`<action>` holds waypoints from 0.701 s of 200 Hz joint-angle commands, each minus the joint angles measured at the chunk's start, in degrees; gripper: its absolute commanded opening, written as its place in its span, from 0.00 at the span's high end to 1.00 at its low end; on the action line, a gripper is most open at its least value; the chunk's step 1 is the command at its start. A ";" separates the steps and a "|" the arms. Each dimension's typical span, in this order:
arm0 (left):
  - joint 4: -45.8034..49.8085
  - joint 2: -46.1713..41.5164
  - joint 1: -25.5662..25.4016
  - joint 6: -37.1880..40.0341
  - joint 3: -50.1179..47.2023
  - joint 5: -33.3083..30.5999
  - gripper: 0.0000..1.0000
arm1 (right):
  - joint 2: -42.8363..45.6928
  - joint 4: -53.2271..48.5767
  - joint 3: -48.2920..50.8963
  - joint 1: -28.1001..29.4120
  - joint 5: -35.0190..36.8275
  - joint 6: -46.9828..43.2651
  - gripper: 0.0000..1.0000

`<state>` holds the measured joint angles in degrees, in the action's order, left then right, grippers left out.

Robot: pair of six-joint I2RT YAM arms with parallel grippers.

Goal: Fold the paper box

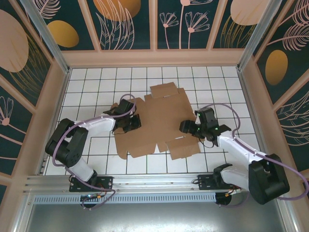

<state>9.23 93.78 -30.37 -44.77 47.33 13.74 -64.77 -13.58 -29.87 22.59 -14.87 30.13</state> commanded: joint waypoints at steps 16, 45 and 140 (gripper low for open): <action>-5.16 3.26 2.20 -3.36 -0.86 4.74 1.00 | -3.31 2.01 2.18 0.41 -6.62 -0.07 0.28; -6.89 7.74 6.36 -6.49 1.32 5.25 1.00 | -6.90 6.97 1.03 2.86 -15.57 0.10 0.30; 1.21 0.92 7.99 1.55 7.16 4.38 1.00 | 6.23 -2.03 2.15 -0.47 -5.57 3.54 0.29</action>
<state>8.08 99.90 -21.34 -45.65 57.06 17.15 -63.42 -9.58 -31.07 26.52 -22.96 31.90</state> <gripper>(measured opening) 0.051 0.710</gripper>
